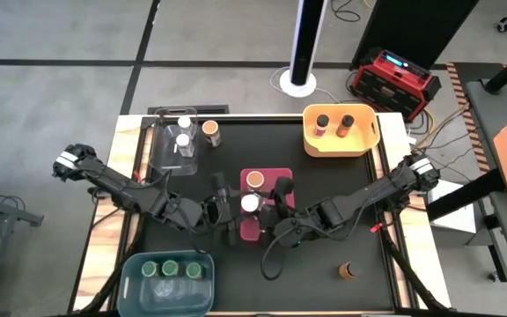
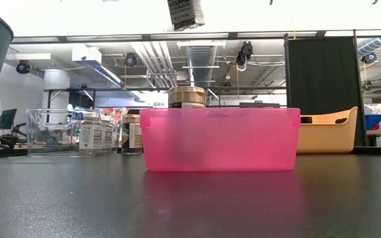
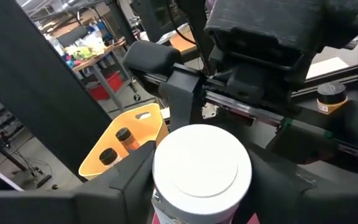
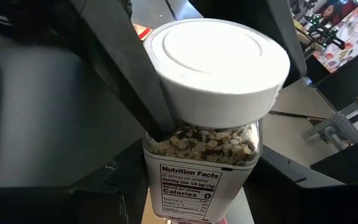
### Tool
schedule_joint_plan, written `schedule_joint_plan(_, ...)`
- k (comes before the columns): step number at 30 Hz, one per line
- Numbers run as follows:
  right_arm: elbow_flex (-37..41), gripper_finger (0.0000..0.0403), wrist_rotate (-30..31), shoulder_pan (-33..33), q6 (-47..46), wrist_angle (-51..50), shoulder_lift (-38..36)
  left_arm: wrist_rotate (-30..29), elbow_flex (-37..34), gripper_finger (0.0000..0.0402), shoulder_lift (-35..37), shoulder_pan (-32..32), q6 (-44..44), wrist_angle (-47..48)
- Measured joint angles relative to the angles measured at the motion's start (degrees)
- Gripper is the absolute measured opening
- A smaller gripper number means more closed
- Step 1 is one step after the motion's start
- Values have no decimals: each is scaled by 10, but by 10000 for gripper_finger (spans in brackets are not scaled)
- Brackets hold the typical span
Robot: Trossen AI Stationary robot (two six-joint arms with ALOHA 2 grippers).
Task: Sort spices by type
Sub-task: Put the white seasoning bottle into the transparent bin
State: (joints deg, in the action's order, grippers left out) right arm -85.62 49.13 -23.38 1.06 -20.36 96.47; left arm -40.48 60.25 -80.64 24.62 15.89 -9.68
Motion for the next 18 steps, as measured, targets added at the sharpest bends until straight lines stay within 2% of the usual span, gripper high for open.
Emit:
schedule_joint_plan(5,0,198,0,0,0,1,0,-5,3,187,0,0,0,-2)
schedule_joint_plan(10,0,199,0,0,-2,6,-1,-17,28,187,0,0,-10,37)
schedule_joint_plan(13,0,248,8,2,-14,14,-6,-49,58,187,0,-3,-32,96)
schedule_joint_plan(18,-5,339,5,2,-16,17,-23,-64,106,187,2,-20,-36,193)
